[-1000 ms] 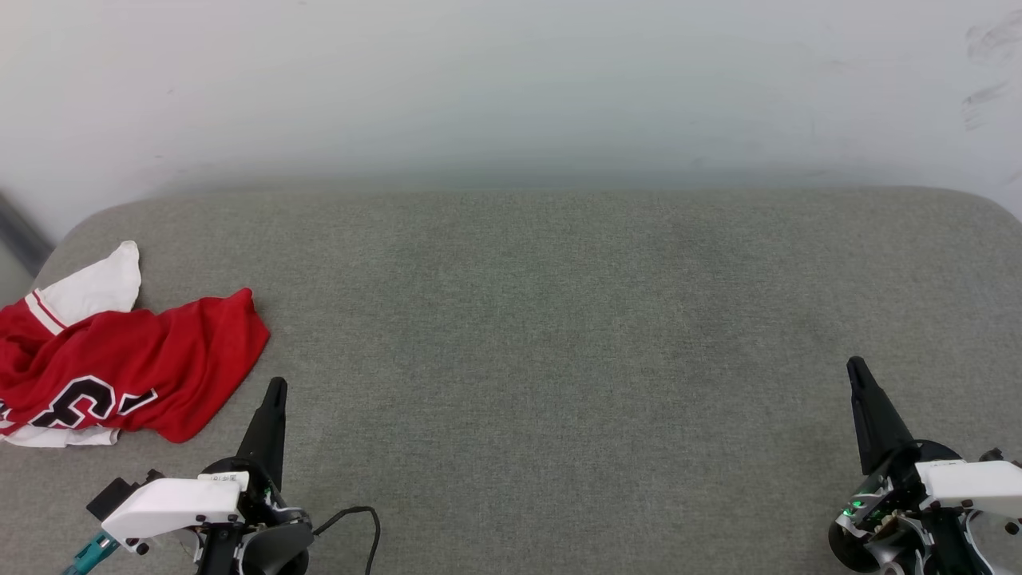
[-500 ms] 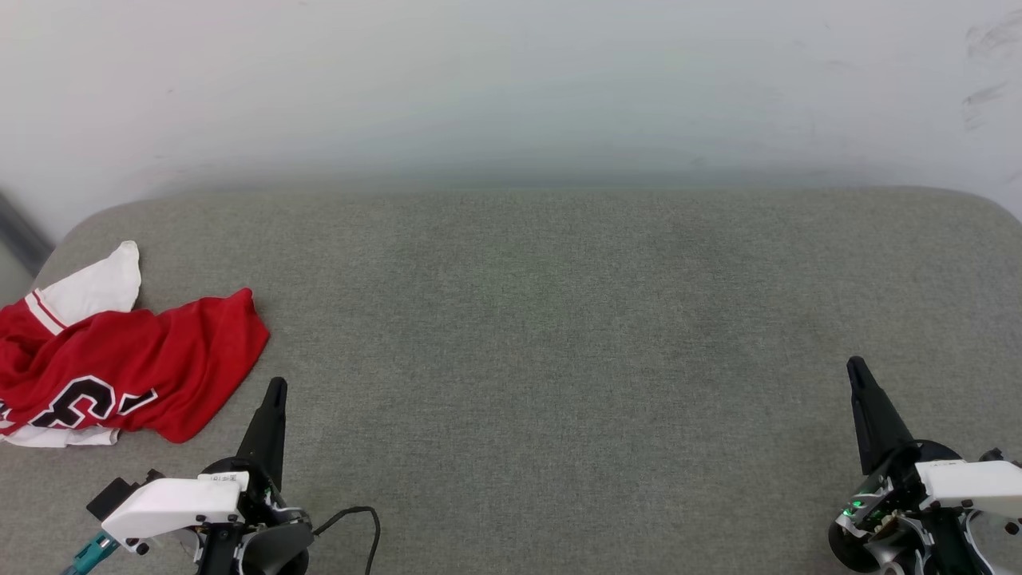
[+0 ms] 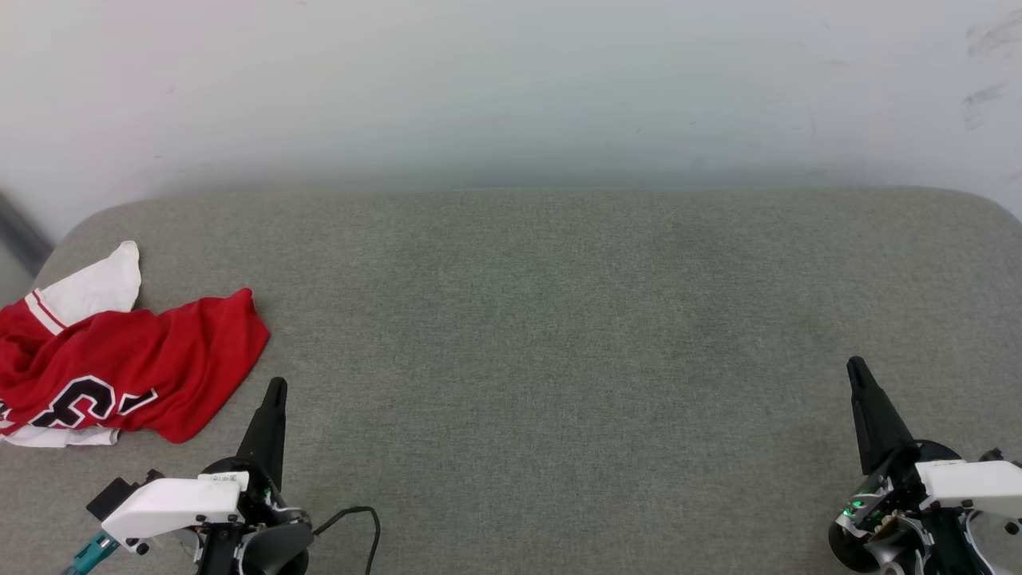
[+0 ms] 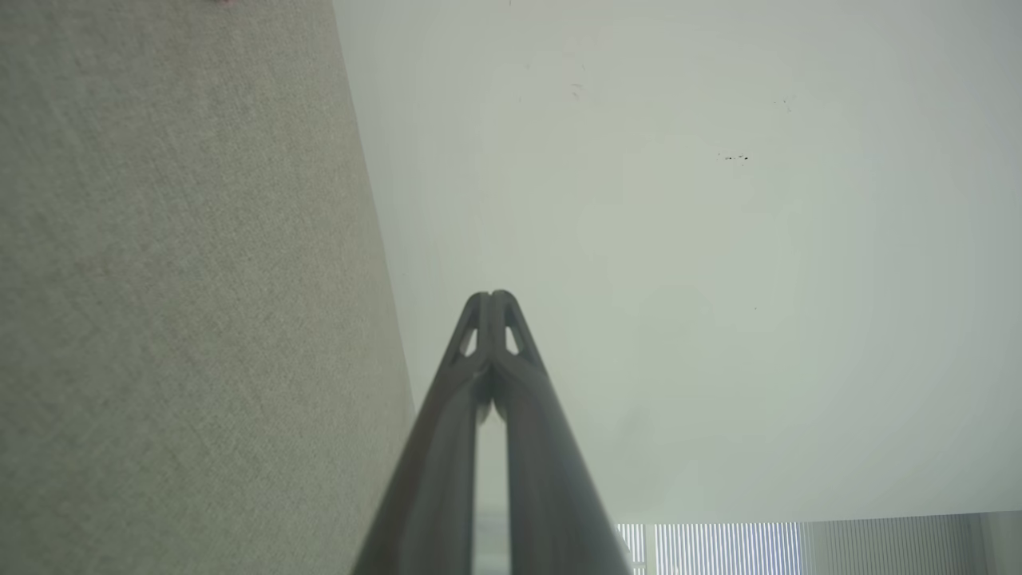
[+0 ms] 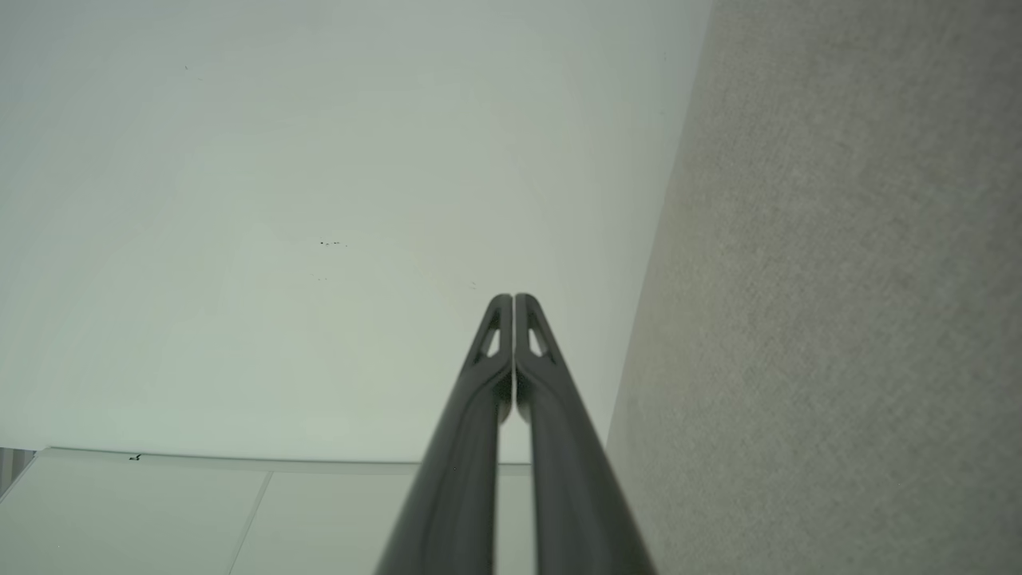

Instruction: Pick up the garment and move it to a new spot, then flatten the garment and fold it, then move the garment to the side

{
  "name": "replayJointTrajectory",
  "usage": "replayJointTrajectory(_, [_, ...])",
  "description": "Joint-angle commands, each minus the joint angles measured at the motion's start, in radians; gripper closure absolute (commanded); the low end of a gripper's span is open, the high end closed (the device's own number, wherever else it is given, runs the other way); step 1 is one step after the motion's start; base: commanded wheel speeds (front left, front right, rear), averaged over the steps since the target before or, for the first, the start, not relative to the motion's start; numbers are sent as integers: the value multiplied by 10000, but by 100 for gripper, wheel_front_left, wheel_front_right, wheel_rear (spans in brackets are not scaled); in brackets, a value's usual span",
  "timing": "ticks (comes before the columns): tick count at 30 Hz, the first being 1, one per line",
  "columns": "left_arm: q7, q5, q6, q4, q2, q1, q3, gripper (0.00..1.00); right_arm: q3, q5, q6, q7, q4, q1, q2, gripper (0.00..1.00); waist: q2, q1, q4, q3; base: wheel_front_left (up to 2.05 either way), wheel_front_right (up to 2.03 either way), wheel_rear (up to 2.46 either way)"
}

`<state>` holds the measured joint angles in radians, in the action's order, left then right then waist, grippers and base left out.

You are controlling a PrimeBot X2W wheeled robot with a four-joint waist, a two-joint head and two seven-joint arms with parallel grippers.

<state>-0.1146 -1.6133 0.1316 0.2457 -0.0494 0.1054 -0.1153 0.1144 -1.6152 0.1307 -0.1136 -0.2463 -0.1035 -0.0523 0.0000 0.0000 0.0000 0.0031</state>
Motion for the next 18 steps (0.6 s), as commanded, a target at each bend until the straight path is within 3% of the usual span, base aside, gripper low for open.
replayJointTrajectory(1, [-11, 9, 30, -5, 18, 73, -11, 100, -7, 48, 0, 14, -6, -114, 44, 100, 0, 0, 0, 0, 0, 0, 0])
replayJointTrajectory(18, [-11, 9, 30, -5, 18, 73, -11, 100, -7, 48, 0, 14, -6, -114, 44, 100, 0, 0, 0, 0, 0, 0, 0])
